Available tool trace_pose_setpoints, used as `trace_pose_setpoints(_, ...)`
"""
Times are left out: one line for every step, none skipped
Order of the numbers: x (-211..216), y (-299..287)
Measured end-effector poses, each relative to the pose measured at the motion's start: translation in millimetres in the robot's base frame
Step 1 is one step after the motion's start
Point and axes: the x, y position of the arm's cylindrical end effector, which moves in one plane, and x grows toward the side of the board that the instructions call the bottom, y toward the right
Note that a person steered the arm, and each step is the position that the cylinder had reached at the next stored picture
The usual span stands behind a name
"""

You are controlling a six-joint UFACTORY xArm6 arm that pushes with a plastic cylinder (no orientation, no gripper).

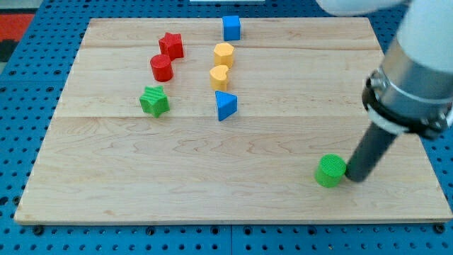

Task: Push the green circle to the blue triangle

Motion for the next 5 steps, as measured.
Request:
trace_pose_setpoints(3.0, -90.9)
trace_pose_setpoints(31.0, -48.1)
trace_pose_setpoints(57.2, -0.4)
trace_pose_setpoints(78.3, -52.8)
trace_pose_setpoints(30.8, -123.6)
